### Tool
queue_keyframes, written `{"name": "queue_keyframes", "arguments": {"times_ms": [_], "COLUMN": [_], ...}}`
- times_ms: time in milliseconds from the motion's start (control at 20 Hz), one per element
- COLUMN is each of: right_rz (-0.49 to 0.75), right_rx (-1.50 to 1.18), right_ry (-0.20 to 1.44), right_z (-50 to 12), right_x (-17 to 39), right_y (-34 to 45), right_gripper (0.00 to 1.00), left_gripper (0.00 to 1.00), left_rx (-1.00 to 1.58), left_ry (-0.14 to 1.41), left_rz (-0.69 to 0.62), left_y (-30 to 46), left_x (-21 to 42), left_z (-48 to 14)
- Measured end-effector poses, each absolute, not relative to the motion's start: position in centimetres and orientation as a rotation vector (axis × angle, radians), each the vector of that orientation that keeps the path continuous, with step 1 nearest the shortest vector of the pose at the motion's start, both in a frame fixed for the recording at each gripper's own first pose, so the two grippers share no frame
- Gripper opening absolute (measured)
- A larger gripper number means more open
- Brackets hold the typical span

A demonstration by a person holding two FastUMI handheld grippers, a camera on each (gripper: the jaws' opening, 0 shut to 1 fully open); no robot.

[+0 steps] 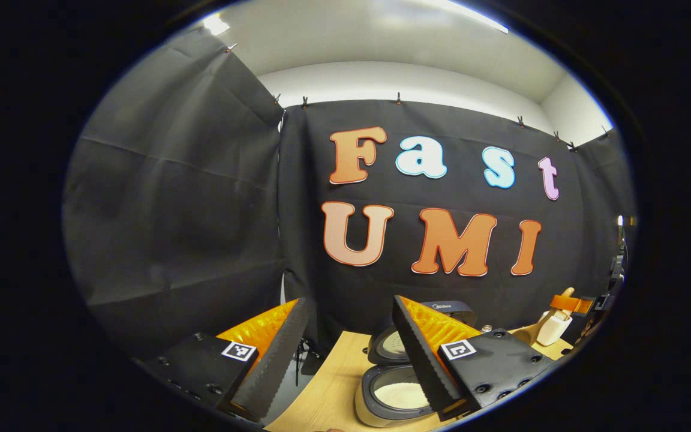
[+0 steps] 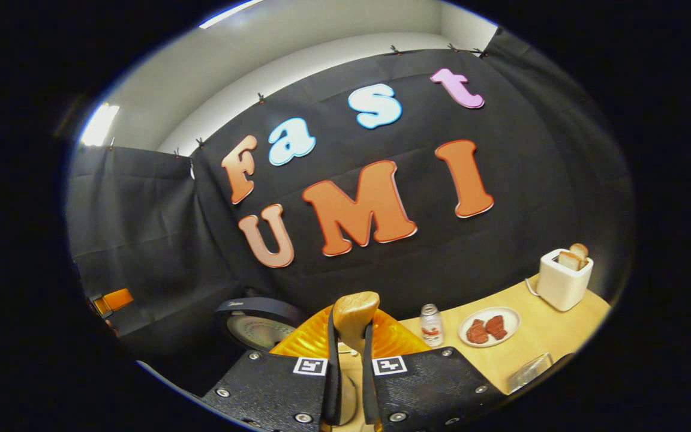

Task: Close the left gripper, press the button to open the rice cooker; take a wooden spoon from the chopstick holder with the right hand, scoop a spoonful of rice and pour it into the rice cooker, then put the wooden spoon back into the chopstick holder.

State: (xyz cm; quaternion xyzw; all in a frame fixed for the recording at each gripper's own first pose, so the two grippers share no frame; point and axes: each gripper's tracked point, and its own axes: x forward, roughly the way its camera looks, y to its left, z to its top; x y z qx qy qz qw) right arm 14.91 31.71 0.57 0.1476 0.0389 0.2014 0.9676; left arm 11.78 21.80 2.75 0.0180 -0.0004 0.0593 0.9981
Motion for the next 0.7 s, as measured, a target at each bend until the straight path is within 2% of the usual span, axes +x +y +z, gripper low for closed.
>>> {"name": "queue_keyframes", "arguments": {"times_ms": [400,700], "right_rz": [0.183,0.126], "right_rx": [0.278,0.288], "right_ry": [0.125,0.237], "right_z": [-5.2,-13.4], "right_x": [17.5,18.9], "right_y": [15.2,9.6], "right_gripper": [0.13,0.13], "left_gripper": [0.94,0.95], "left_rx": [0.080,0.096], "left_ry": [-0.032,-0.026], "left_rz": [0.122,0.142], "left_y": [17.1,14.2], "left_x": [13.2,13.6], "left_z": [3.3,2.9]}}
